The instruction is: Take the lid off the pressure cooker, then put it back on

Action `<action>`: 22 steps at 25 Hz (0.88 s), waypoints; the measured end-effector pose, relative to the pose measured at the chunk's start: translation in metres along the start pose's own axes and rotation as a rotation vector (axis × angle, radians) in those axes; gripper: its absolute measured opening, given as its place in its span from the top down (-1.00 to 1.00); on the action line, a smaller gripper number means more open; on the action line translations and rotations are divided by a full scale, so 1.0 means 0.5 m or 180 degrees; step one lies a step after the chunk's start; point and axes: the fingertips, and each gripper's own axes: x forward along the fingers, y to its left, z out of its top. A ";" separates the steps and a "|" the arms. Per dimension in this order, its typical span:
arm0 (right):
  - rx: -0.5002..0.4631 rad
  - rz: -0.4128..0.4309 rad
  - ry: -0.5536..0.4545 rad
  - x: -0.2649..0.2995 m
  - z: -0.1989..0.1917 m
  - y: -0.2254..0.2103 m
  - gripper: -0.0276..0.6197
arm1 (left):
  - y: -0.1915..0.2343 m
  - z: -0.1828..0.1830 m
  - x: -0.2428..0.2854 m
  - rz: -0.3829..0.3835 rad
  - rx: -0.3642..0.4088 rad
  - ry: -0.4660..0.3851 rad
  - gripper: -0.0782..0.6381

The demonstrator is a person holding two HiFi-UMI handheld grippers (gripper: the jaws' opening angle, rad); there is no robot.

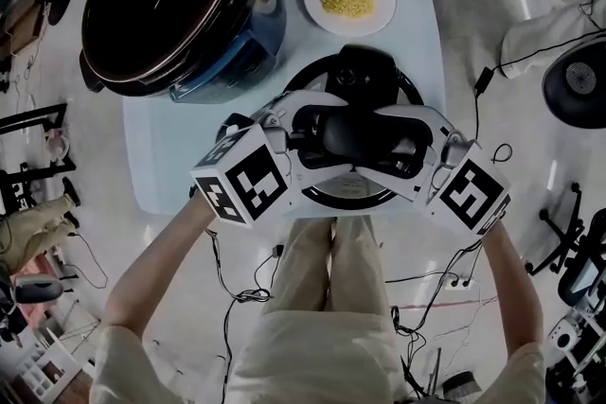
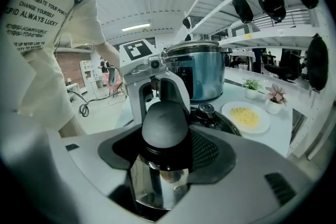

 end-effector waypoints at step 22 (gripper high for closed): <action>-0.0053 0.0267 0.0130 -0.060 0.093 0.026 0.07 | -0.016 0.086 -0.066 0.0172 -0.0376 0.0084 -0.04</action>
